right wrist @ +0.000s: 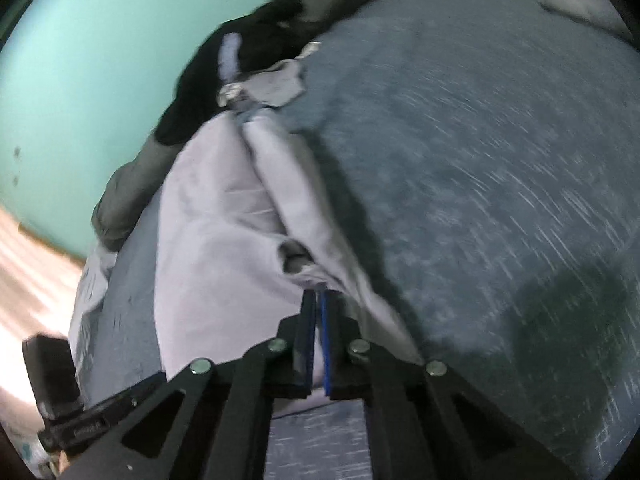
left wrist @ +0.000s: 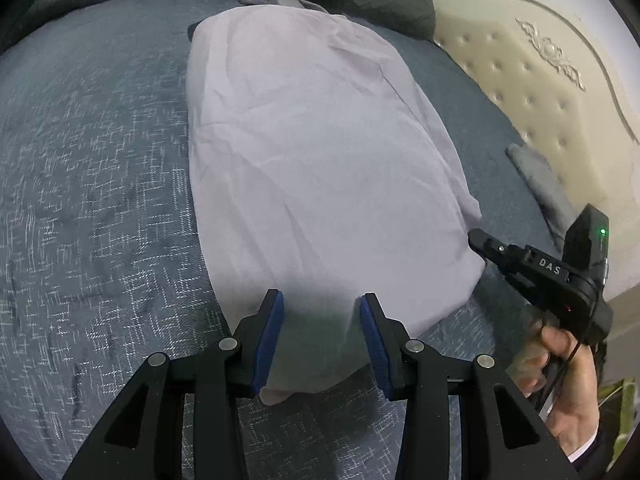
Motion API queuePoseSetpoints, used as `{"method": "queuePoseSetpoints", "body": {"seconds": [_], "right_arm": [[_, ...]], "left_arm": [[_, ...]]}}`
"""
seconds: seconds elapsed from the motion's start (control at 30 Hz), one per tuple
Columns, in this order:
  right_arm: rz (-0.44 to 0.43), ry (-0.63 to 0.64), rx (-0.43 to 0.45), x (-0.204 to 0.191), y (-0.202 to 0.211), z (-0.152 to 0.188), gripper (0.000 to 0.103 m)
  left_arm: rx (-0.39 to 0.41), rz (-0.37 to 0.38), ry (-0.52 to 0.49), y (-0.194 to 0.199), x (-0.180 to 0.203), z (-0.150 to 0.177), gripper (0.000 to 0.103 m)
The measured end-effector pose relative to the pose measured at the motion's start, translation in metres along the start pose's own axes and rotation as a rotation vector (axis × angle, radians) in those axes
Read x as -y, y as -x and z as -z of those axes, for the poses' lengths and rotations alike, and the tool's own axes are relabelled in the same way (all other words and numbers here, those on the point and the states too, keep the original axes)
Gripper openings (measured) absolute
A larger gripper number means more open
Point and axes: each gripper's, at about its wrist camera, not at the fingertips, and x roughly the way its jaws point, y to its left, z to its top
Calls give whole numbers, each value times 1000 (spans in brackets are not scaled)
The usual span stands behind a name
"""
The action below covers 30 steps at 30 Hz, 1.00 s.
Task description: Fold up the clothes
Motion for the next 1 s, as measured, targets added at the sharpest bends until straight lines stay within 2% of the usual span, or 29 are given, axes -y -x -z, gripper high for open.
{"method": "queuePoseSetpoints", "body": {"seconds": [0.13, 0.23, 0.37, 0.53, 0.63, 0.73, 0.87, 1.0], "right_arm": [[-5, -8, 33, -1, 9, -3, 0], [-63, -2, 88, -9, 23, -8, 2], [-91, 32, 84, -16, 20, -9, 2], [-30, -23, 36, 2, 4, -8, 0], [-32, 7, 82, -7, 18, -11, 1], [-79, 68, 121, -27, 32, -18, 3], [-151, 122, 77, -50, 20, -20, 3], [-27, 230, -18, -68, -16, -17, 3]], "left_arm": [[33, 4, 1, 11, 2, -5, 43], [80, 3, 8, 20, 0, -12, 44], [61, 5, 56, 10, -10, -17, 44], [48, 10, 60, -1, -13, -8, 44], [63, 11, 67, 5, -16, -8, 44], [73, 8, 63, 12, -19, -8, 44], [64, 17, 73, 9, -27, -2, 44], [62, 30, 91, 7, -30, 2, 44]]}}
